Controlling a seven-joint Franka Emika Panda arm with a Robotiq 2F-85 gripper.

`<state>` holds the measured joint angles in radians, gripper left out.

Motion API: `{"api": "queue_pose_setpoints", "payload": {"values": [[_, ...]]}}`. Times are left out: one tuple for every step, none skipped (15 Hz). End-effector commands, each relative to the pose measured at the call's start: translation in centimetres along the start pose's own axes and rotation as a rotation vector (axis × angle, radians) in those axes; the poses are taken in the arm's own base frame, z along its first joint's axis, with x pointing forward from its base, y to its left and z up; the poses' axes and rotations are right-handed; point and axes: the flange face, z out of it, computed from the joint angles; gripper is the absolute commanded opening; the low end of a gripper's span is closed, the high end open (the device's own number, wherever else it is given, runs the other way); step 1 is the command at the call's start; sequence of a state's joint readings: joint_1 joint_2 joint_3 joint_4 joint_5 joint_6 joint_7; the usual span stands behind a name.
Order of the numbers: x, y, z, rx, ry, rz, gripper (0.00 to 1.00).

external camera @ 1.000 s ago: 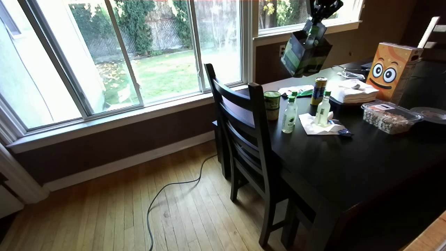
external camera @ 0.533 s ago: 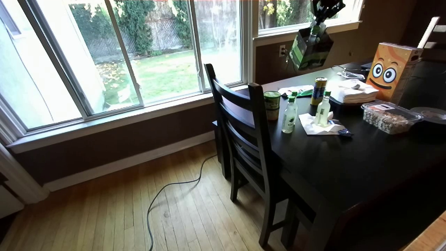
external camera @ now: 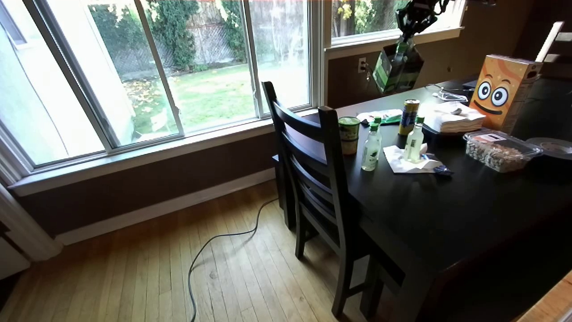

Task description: Move the box backwards.

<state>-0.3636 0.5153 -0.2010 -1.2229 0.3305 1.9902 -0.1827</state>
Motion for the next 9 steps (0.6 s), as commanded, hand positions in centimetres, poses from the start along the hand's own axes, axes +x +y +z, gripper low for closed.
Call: {"api": "queue_pose_setpoints", "payload": {"values": [[0.1,-0.1,-0.1,0.001,0.001,-0.001,0.03],[0.1,-0.1,-0.2,0.001,0.004,-0.001,0.01],[0.6,-0.2,0.6,0.005,0.000,0.012,0.01],[1.1,-0.2,1.4,0.008,-0.006,0.022,0.01],[1.5,-0.2,2.9,0.005,-0.019,0.029,0.01],[1.8,-0.2,4.2,0.007,-0.030,0.043,0.01],[2.2,-0.2,5.5,0.019,-0.039,0.057,0.01],[2.6,-0.1,6.7,0.021,-0.034,0.065,0.01],[2.9,0.0,8.0,0.029,-0.046,0.078,0.01]]}}
